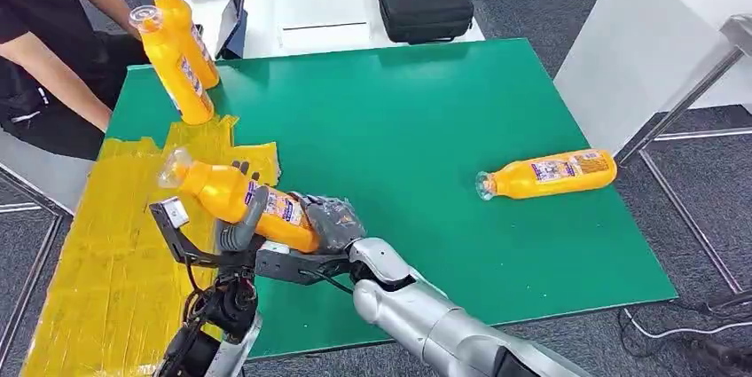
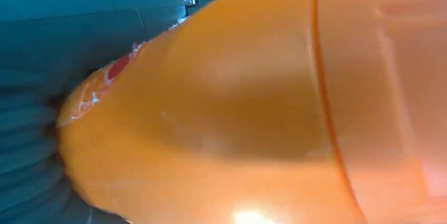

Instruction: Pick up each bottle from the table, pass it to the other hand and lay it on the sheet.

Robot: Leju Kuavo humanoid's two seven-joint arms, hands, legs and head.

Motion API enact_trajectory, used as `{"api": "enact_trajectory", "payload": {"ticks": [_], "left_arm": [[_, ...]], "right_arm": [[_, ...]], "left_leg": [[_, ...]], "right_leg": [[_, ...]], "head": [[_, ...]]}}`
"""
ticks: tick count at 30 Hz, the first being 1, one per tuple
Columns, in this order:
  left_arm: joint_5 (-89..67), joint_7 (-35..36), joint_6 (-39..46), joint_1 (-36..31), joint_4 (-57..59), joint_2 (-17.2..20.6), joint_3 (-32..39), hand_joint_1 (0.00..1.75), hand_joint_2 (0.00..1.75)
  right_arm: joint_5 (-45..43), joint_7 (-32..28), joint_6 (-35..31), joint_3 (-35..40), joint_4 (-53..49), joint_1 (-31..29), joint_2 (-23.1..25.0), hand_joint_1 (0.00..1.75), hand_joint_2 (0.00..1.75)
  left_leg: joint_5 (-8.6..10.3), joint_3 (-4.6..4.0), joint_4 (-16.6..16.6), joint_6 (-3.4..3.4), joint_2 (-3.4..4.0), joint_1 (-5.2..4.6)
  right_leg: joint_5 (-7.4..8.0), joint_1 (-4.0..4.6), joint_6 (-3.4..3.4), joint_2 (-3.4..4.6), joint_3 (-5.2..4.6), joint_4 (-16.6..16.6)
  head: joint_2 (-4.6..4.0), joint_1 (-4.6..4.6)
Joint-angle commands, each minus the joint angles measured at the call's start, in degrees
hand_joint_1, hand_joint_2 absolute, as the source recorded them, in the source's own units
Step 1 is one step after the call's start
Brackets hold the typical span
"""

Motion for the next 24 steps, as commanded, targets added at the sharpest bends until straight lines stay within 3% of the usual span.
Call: {"api": "enact_trajectory", "payload": {"ticks": [1, 5, 12, 24], "left_arm": [[-0.9, 0.2, -0.9, -13.2, 5.8, -1.7, -2.2, 1.75, 1.75], [-1.1, -0.1, -0.9, -13.2, 5.5, -1.8, -2.3, 1.75, 1.75], [-1.6, -0.5, -0.8, -13.3, 5.7, -1.8, -2.4, 1.75, 1.75], [-2.3, -1.1, -0.9, -13.0, 5.0, -1.5, -2.1, 1.75, 1.75]], "right_arm": [[2.8, -2.0, 4.1, 7.3, 1.0, 6.5, 1.6, 1.75, 1.75], [2.9, -1.9, 4.0, 6.7, 1.1, 6.4, 1.6, 1.75, 1.75], [3.0, -1.4, 4.5, 6.3, 0.9, 6.3, 1.6, 1.75, 1.75], [2.2, 1.0, 4.1, 2.9, 1.1, 6.0, 1.6, 1.75, 1.75]], "left_leg": [[-0.01, 0.11, 0.0, -0.06, -0.43, 0.08], [-0.15, 0.39, 0.1, -0.1, -0.53, 0.08], [-0.01, 0.1, 0.0, -0.06, -0.32, 0.09], [-0.13, 0.32, 0.1, -0.09, -0.45, 0.08]], "right_leg": [[-0.17, 0.1, -0.02, -0.56, 0.29, 0.0], [-0.37, 0.12, -0.02, -0.76, 0.64, 0.0], [-0.12, 0.11, -0.02, -0.44, 0.25, 0.0], [-0.31, 0.12, -0.02, -0.66, 0.55, 0.0]], "head": [[0.0, 0.0], [0.0, 0.0], [0.0, -0.02], [0.0, 0.0]]}}
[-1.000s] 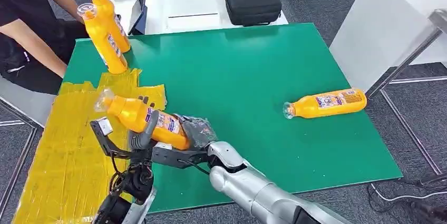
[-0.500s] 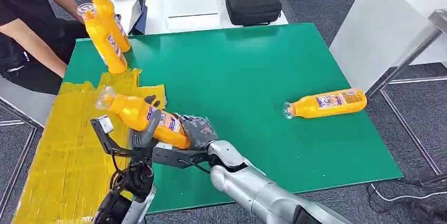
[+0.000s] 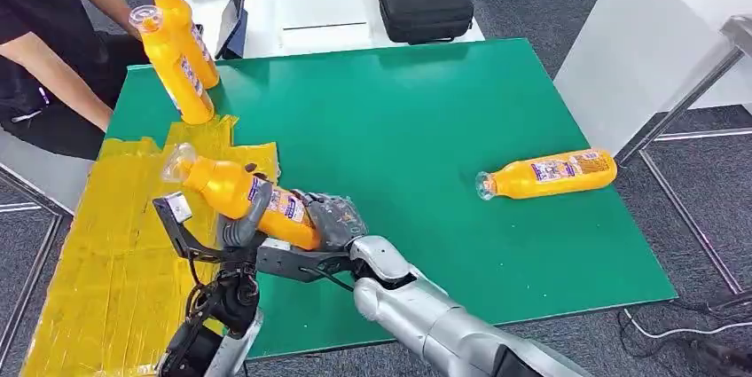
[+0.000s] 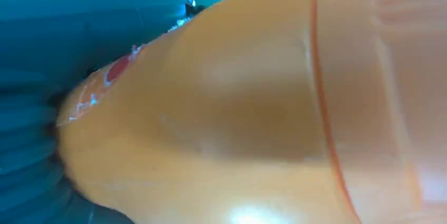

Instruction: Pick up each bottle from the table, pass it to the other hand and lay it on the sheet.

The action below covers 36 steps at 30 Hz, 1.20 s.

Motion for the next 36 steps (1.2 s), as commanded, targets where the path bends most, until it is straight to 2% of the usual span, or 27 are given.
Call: {"api": "enact_trajectory", "payload": {"ticks": [1, 2, 3, 4, 5, 7, 9, 12, 13, 15, 18, 20, 23, 24, 25, 26, 27, 28, 29, 31, 33, 36], "left_arm": [[-1.5, -0.2, -0.4, -11.5, 3.3, -1.1, -2.0, 1.75, 1.75], [-1.8, -0.3, -0.2, -11.3, 2.8, -0.9, -1.8, 1.75, 1.75], [-2.5, -0.5, 0.3, -11.0, 2.0, -0.8, -1.3, 1.75, 1.75], [-2.9, -0.6, 0.5, -10.7, 1.2, -0.6, -0.7, 1.75, 1.75], [-4.0, -0.7, 1.2, -10.1, 0.0, -0.3, -0.1, 1.75, 1.75], [-5.1, -0.4, 1.4, -9.5, -1.2, 0.0, 0.6, 1.75, 1.75], [-8.8, -1.3, 3.0, -7.9, -3.2, 0.5, 1.3, 1.75, 1.75], [-14.1, -3.2, 6.0, -6.6, -5.7, 2.3, 3.1, 1.75, 1.75], [-15.6, -3.7, 6.9, -6.7, -6.2, 2.9, 3.6, 1.75, 1.75], [-20.6, -4.1, 9.7, -6.9, -7.0, 3.3, 5.0, 1.75, 1.75], [-21.0, -3.6, 9.3, -7.1, -7.2, 3.3, 5.7, 1.75, 1.75], [-25.1, -4.1, 12.1, -7.5, -6.9, 3.6, 5.5, 1.75, 1.75], [-46.9, -3.8, 25.7, -8.0, -4.0, 5.5, 7.1, 1.75, 1.75], [-58.5, -1.4, 31.2, -8.9, -0.2, 6.4, 7.9, 1.75, 1.75], [-71.9, 3.5, 31.7, -10.1, 3.8, 5.5, 11.1, 1.75, 1.75], [-79.5, 3.0, 31.7, -11.1, 7.4, 4.6, 15.1, 1.75, 1.75], [-88.2, 4.4, 31.7, -11.8, 9.6, 4.1, 18.0, 1.75, 1.75], [-88.2, 1.7, 31.7, -12.2, 11.2, 3.5, 20.4, 1.75, 1.75], [-93.1, 3.6, 31.7, -12.7, 13.3, 3.9, 20.9, 1.75, 1.75], [-105.4, 11.9, 31.7, -15.6, 25.1, 5.9, 17.9, 1.75, 1.75], [-111.3, 17.4, 31.2, -19.1, 37.9, 7.0, 13.6, 1.75, 1.75], [-112.4, 19.9, 25.2, -22.0, 46.7, 6.1, 10.8, 1.75, 1.75]], "right_arm": [[0.9, 0.0, 2.6, 2.2, 1.4, 6.1, 1.6, 1.75, 1.75], [0.2, -0.7, 2.3, 0.5, 2.1, 5.7, 1.6, 1.75, 1.75], [-1.1, -2.0, 0.6, -2.5, 2.5, 5.7, 1.6, 1.26, 1.75], [-1.4, -2.9, 0.2, -4.7, 3.6, 5.1, 1.6, 0.0, 1.75], [-1.9, -3.6, -1.2, -8.2, 3.6, 4.8, 1.0, 0.0, 0.0], [-1.4, -4.4, -1.3, -11.0, 2.4, 4.6, -0.2, 0.0, 0.0], [-1.9, -8.5, -6.7, -17.8, 1.3, 5.9, -1.8, 0.0, 0.0], [0.6, -8.6, -9.3, -23.8, -3.3, 6.8, -5.5, 0.0, 0.0], [1.2, -8.7, -9.5, -25.1, -4.8, 7.2, -6.4, 0.0, 0.0], [4.3, -7.4, -8.9, -29.0, -10.4, 9.1, -8.0, 0.0, 0.0], [5.8, -6.9, -7.7, -30.3, -12.2, 9.9, -8.4, 0.0, 0.0], [7.1, -6.7, -9.0, -32.2, -13.5, 10.8, -8.2, 0.0, 0.0], [10.0, -7.3, -8.2, -39.7, -25.5, 15.7, -10.8, 0.0, 0.0], [10.8, -7.5, -6.9, -42.7, -29.8, 17.2, -11.1, 0.0, 0.0], [11.1, -8.1, -6.8, -44.6, -33.5, 18.2, -11.6, 0.0, 0.0], [11.2, -8.2, -5.3, -46.1, -36.3, 18.7, -11.9, 0.0, 0.0], [11.2, -8.3, -4.7, -46.9, -37.6, 18.9, -11.9, 0.0, 0.0], [11.4, -8.1, -4.0, -47.2, -38.3, 18.9, -11.9, 0.0, 0.0], [11.4, -8.1, -3.8, -47.5, -38.6, 18.9, -11.9, 0.0, 0.0], [11.2, -9.3, -4.3, -48.1, -39.5, 18.9, -12.1, 0.0, 0.0], [10.9, -9.8, -4.7, -48.7, -40.6, 19.1, -12.6, 0.0, 0.0], [10.0, -10.4, -4.8, -49.2, -41.0, 19.4, -13.1, 0.0, 0.0]], "left_leg": [[-0.05, 0.17, 0.0, -0.07, -0.41, 0.08], [-0.09, 0.25, 0.0, -0.08, -0.44, 0.07], [0.01, 0.05, 0.0, -0.05, -0.3, 0.07], [-0.06, 0.2, 0.1, -0.08, -0.44, 0.07], [-0.12, 0.32, 0.1, -0.09, -0.51, 0.08], [0.0, 0.09, 0.0, -0.04, -0.33, 0.06], [-0.04, 0.13, 0.0, -0.04, -0.26, 0.06], [-0.08, 0.26, 0.0, -0.04, -0.31, 0.04], [-0.13, 0.39, 0.0, -0.05, -0.36, 0.02], [-0.02, 0.12, 0.0, -0.02, -0.19, 0.01], [-0.01, 0.04, 0.0, -0.02, -0.27, -0.01], [-0.14, 0.29, 0.1, -0.05, -0.3, -0.03], [-0.08, 0.22, 0.0, -0.04, -0.32, -0.02], [-0.01, 0.11, 0.0, -0.02, -0.33, -0.03], [-0.04, 0.2, 0.0, -0.03, -0.36, -0.04], [-0.14, 0.37, 0.0, -0.06, -0.36, -0.04], [-0.04, 0.21, 0.0, -0.04, -0.33, -0.05], [-0.09, 0.34, 0.0, -0.05, -0.34, -0.07], [-0.06, 0.27, 0.0, -0.03, -0.34, -0.07], [-0.04, 0.32, -0.1, -0.02, -0.39, -0.09], [-0.04, 0.36, -0.1, -0.02, -0.38, -0.08], [0.04, 0.2, -0.1, -0.01, -0.45, -0.08]], "right_leg": [[-0.21, 0.1, -0.02, -0.56, 0.36, 0.0], [-0.27, 0.1, -0.01, -0.62, 0.46, 0.0], [-0.11, 0.09, -0.01, -0.4, 0.19, 0.0], [-0.25, 0.1, -0.01, -0.62, 0.4, 0.0], [-0.34, 0.12, -0.01, -0.72, 0.55, 0.1], [-0.12, 0.08, 0.0, -0.44, 0.26, 0.0], [-0.14, 0.09, 0.0, -0.39, 0.32, 0.0], [-0.19, 0.08, 0.02, -0.46, 0.48, 0.0], [-0.27, 0.07, 0.03, -0.55, 0.65, 0.0], [-0.07, 0.04, 0.02, -0.25, 0.31, 0.0], [-0.05, 0.02, 0.02, -0.27, 0.24, 0.0], [-0.22, 0.02, 0.03, -0.4, 0.53, 0.1], [-0.14, 0.02, 0.02, -0.38, 0.46, 0.0], [-0.08, 0.0, 0.02, -0.34, 0.32, 0.0], [-0.13, 0.0, 0.01, -0.4, 0.43, 0.0], [-0.25, 0.02, 0.01, -0.48, 0.62, 0.1], [-0.12, -0.01, 0.01, -0.38, 0.42, 0.0], [-0.19, -0.02, 0.02, -0.43, 0.56, 0.0], [-0.15, -0.03, 0.03, -0.36, 0.47, 0.0], [-0.14, -0.04, 0.04, -0.38, 0.55, 0.0], [-0.14, -0.03, 0.04, -0.39, 0.57, 0.0], [-0.07, -0.03, 0.03, -0.43, 0.41, 0.0]], "head": [[0.0, 0.02], [0.0, 0.0], [0.0, 0.02], [0.0, 0.0], [0.0, 0.02], [0.0, 0.02], [0.0, 0.04], [0.0, 0.02], [0.0, 0.02], [0.0, 0.02], [0.0, 0.04], [0.0, 0.04], [0.0, 0.02], [0.0, 0.02], [0.0, 0.02], [0.0, 0.02], [0.0, 0.02], [0.0, 0.0], [0.0, 0.02], [0.0, 0.02], [0.0, 0.02], [0.0, -0.02]]}}
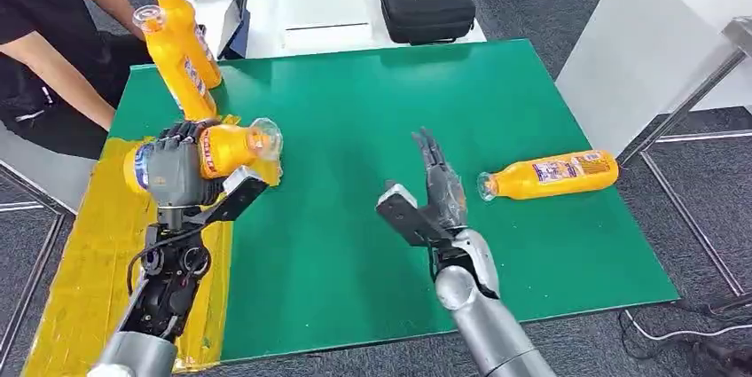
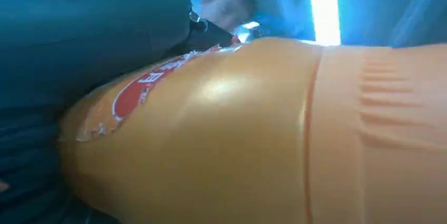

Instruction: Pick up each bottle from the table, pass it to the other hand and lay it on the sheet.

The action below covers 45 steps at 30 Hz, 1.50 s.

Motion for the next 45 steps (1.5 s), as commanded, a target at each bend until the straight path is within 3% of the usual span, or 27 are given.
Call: {"api": "enact_trajectory", "payload": {"ticks": [1, 11, 12, 13, 28, 31, 34, 38, 39, 43, 45], "left_arm": [[-9.2, 9.2, -6.3, -11.5, 37.7, 1.2, -4.0, 1.75, 1.75], [-8.1, 9.6, -15.4, -12.7, 41.1, 0.8, -6.6, 1.75, 1.75], [-7.6, 9.2, -15.7, -12.7, 41.1, 0.8, -6.4, 0.33, 1.75], [-7.4, 10.0, -16.2, -12.8, 41.2, 1.0, -6.4, 0.0, 0.0], [-1.3, 5.6, -14.1, -12.2, 39.3, 1.0, -6.2, 0.0, 0.0], [4.4, 1.8, -13.4, -11.0, 37.2, 0.3, -4.4, 0.0, 0.0], [18.1, -7.3, -15.9, -8.8, 32.4, -1.2, 1.5, 0.0, 0.0], [28.7, -11.0, -19.4, -6.0, 26.9, -0.5, 2.0, 0.0, 0.0], [35.7, -13.5, -21.5, -4.2, 23.0, -0.2, 3.2, 0.0, 0.0], [45.4, -14.0, -23.0, -0.6, 13.3, 0.4, 2.2, 0.0, 0.0], [51.3, -14.8, -21.8, 2.3, 6.5, 0.1, 2.5, 0.0, 0.0]], "right_arm": [[-1.5, -1.5, 0.0, -5.3, -7.0, 1.1, -3.1, 0.0, 0.0], [-2.3, -1.9, -0.1, -5.1, -7.7, 2.4, -3.8, 0.0, 0.0], [-2.4, -1.9, -0.1, -5.1, -7.8, 2.5, -3.8, 0.0, 0.0], [-2.4, -2.0, -0.1, -5.0, -7.9, 2.6, -3.9, 0.0, 0.0], [-2.4, -2.1, -0.7, -5.7, -8.6, 4.5, -4.6, 0.0, 0.0], [-2.1, -1.7, -0.9, -6.8, -10.4, 5.8, -5.2, 0.0, 0.0], [0.2, -0.4, 0.3, -8.9, -15.2, 9.1, -7.1, 0.0, 0.0], [3.6, 0.5, 2.1, -11.7, -19.7, 12.2, -9.1, 0.0, 0.0], [4.9, 0.8, 4.4, -12.8, -22.0, 14.0, -11.4, 0.0, 1.75], [4.9, 0.5, 7.4, -19.1, -28.2, 17.7, -15.4, 0.0, 1.75], [3.5, 0.5, 7.6, -25.4, -34.9, 23.0, -16.8, 0.0, 1.75]], "left_leg": [[-0.02, 0.36, -0.1, -0.06, -0.18, -0.05], [0.02, 0.2, 0.0, -0.03, -0.09, -0.07], [-0.06, 0.39, 0.0, -0.06, -0.08, -0.06], [-0.04, 0.35, 0.0, -0.06, -0.03, -0.07], [0.01, 0.53, 0.0, -0.13, -0.12, -0.07], [0.11, 0.31, 0.0, -0.1, -0.19, -0.07], [0.03, 0.48, 0.0, -0.11, -0.2, -0.08], [0.0, 0.48, 0.0, -0.1, -0.35, -0.09], [0.01, 0.46, 0.0, -0.1, -0.33, -0.09], [0.06, 0.31, 0.0, -0.06, -0.45, -0.09], [0.02, 0.29, 0.0, -0.07, -0.44, -0.11]], "right_leg": [[-0.16, -0.02, 0.01, -0.36, 0.44, 0.0], [-0.08, -0.02, 0.03, -0.18, 0.28, 0.0], [-0.17, 0.01, 0.03, -0.22, 0.49, 0.0], [-0.11, -0.01, 0.03, -0.14, 0.44, 0.0], [-0.15, 0.01, 0.01, -0.25, 0.64, 0.0], [-0.04, -0.01, 0.01, -0.18, 0.4, 0.0], [-0.15, -0.01, 0.02, -0.28, 0.6, 0.0], [-0.2, -0.01, 0.04, -0.44, 0.65, 0.0], [-0.19, -0.02, 0.04, -0.42, 0.62, 0.0], [-0.14, -0.03, 0.05, -0.49, 0.49, 0.0], [-0.17, -0.05, 0.05, -0.47, 0.48, 0.1]], "head": [[0.0, -0.02], [0.0, 0.0], [0.0, -0.02], [0.0, -0.04], [0.0, -0.02], [0.0, -0.02], [0.0, -0.02], [0.0, -0.02], [0.0, -0.04], [0.0, -0.02], [0.0, -0.04]]}}
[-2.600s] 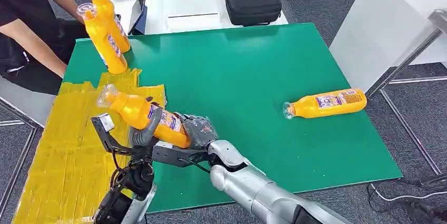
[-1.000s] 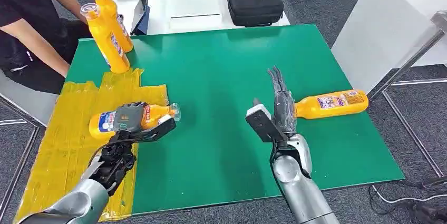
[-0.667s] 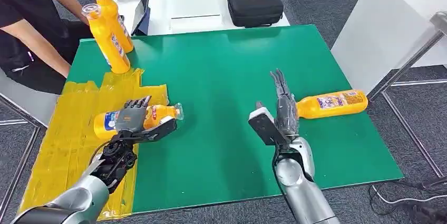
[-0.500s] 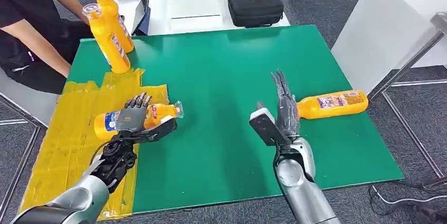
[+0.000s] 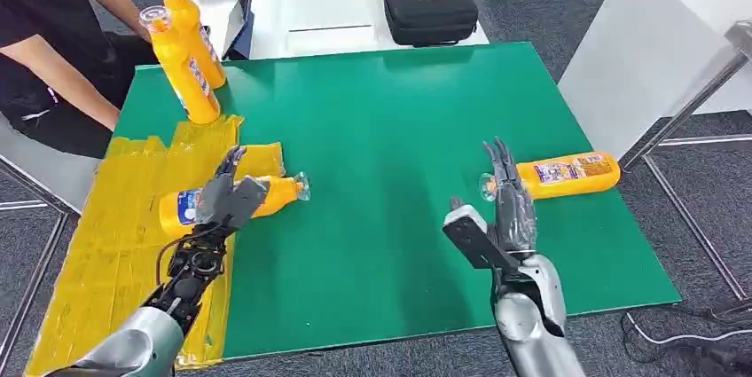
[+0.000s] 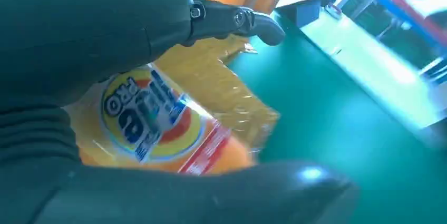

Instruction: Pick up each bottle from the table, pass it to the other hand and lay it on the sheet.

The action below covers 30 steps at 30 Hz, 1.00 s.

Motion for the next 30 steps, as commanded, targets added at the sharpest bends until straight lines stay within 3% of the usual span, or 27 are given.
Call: {"api": "enact_trajectory", "payload": {"ticks": [1, 3, 7, 9, 11, 14, 19, 23, 30], "left_arm": [[17.9, -1.8, -0.9, 10.7, -23.6, -0.6, 3.5, 0.0, 0.0], [21.8, -1.5, 0.0, 14.6, -30.0, 0.0, 3.1, 0.0, 0.0], [23.0, -1.9, 0.6, 14.8, -30.0, 0.1, 2.9, 0.0, 0.0], [26.1, -3.5, 1.1, 16.2, -31.6, 0.2, 3.6, 0.0, 0.0], [29.2, -4.4, 0.9, 19.1, -34.6, 0.3, 4.4, 0.0, 0.0], [30.7, -5.1, 0.5, 22.0, -37.2, 0.0, 3.9, 0.0, 0.0], [30.9, -4.4, 0.4, 21.1, -39.8, -1.5, 2.2, 0.0, 0.0], [30.9, -3.3, 0.6, 23.1, -43.3, -1.8, 1.8, 0.0, 0.0], [31.0, -3.2, 0.1, 22.4, -42.0, -1.7, 1.0, 0.0, 0.0]], "right_arm": [[-1.1, -1.3, 1.9, -19.4, -18.3, 12.5, -7.8, 0.0, 1.75], [-1.9, -4.1, 2.6, -27.8, -22.4, 17.2, -7.9, 0.0, 1.75], [-1.4, -5.2, 3.5, -29.4, -22.3, 16.7, -6.3, 0.0, 1.75], [-3.9, -4.8, 3.8, -34.7, -21.7, 17.6, -7.4, 0.0, 1.75], [-3.3, -3.3, 8.9, -41.1, -18.3, 17.8, -10.5, 0.0, 1.75], [-2.1, -4.5, 15.3, -47.6, -4.8, 11.0, -15.1, 0.0, 1.75], [2.5, -2.1, 14.0, -44.7, 21.3, -2.9, -26.6, 0.0, 1.75], [5.3, -1.4, 12.9, -41.4, 36.4, -10.8, -31.4, 0.0, 1.75], [8.3, 0.4, 13.0, -38.6, 44.8, -15.8, -34.4, 0.0, 1.75]], "left_leg": [[-0.06, 0.03, 0.0, 0.0, -0.09, -0.05], [-0.18, 0.13, 0.0, -0.01, -0.2, -0.08], [-0.25, 0.03, 0.0, 0.14, -0.08, -0.1], [-0.33, 0.05, 0.1, 0.1, -0.03, -0.07], [-0.41, 0.12, 0.1, 0.07, -0.06, -0.1], [-0.42, 0.19, 0.0, 0.13, -0.07, -0.13], [-0.42, 0.16, 0.1, 0.23, 0.27, -0.1], [-0.42, 0.34, 0.1, 0.32, 0.39, -0.23], [-0.21, 0.16, 0.1, 0.47, 0.11, -0.39]], "right_leg": [[-0.12, -0.03, 0.04, -0.18, 0.11, 0.0], [-0.28, -0.05, 0.05, -0.36, 0.24, 0.0], [-0.24, -0.08, 0.1, -0.18, 0.11, 0.0], [-0.27, -0.04, 0.12, -0.12, 0.14, 0.0], [-0.32, -0.06, 0.15, -0.16, 0.18, 0.0], [-0.32, -0.09, 0.21, -0.17, 0.25, -0.1], [-0.14, -0.07, 0.31, 0.14, 0.26, -0.2], [-0.17, -0.18, 0.38, 0.12, 0.46, -0.2], [-0.03, -0.37, 0.56, -0.06, 0.25, -0.1]], "head": [[0.0, 0.02], [0.0, 0.0], [0.0, 0.0], [0.0, 0.02], [0.0, 0.0], [0.0, 0.0], [0.0, -0.02], [0.0, 0.0], [0.0, 0.0]]}}
